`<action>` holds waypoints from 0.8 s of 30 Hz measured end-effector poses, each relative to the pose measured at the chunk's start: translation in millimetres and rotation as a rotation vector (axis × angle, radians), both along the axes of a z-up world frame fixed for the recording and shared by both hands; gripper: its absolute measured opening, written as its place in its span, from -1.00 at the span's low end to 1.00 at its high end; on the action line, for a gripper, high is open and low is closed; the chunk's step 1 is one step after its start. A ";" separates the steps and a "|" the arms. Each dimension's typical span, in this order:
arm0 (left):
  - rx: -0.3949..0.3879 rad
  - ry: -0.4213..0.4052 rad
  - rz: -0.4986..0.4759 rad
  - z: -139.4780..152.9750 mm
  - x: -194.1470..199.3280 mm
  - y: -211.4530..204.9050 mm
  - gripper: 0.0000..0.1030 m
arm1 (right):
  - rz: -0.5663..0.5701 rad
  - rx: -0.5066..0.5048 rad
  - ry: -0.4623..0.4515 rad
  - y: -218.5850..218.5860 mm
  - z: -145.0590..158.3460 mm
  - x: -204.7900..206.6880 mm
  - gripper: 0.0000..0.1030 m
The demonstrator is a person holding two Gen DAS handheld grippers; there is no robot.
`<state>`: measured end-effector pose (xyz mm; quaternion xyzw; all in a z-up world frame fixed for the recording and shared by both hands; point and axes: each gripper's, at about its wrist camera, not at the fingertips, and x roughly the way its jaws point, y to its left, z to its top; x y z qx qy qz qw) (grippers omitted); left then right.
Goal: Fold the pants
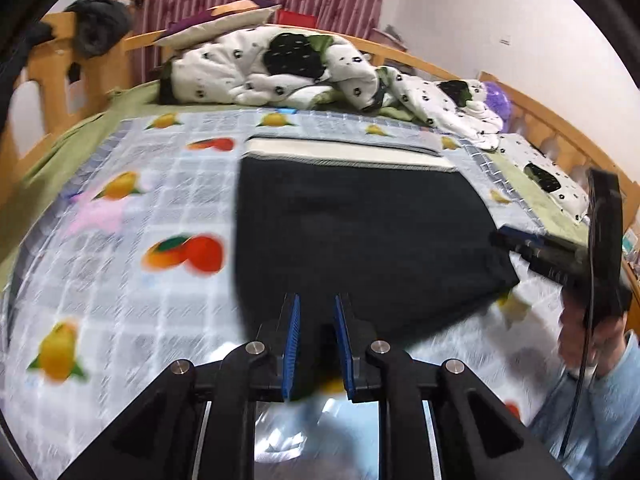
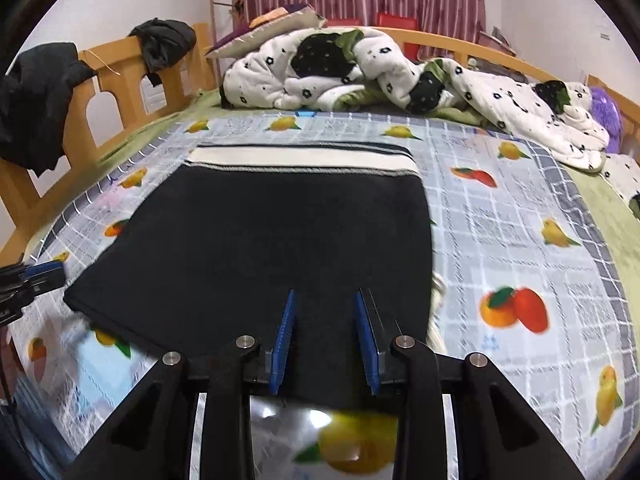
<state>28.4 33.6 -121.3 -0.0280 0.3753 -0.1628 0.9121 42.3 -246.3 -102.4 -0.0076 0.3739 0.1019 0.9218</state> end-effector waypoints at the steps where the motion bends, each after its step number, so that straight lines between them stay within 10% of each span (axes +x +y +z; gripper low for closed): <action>1: -0.002 0.002 -0.001 -2.6 6.3 -5.0 -0.66 | 0.001 0.003 -0.006 0.6 -1.8 1.3 -0.40; 5: 0.006 0.061 -0.002 -38.5 14.0 -17.9 -0.56 | -0.021 -0.051 0.015 -1.4 -22.6 6.4 -0.40; 24: 0.051 0.032 -0.011 -37.5 -1.0 -29.7 -0.24 | -0.040 -0.116 0.014 -2.4 -38.5 -9.4 -0.32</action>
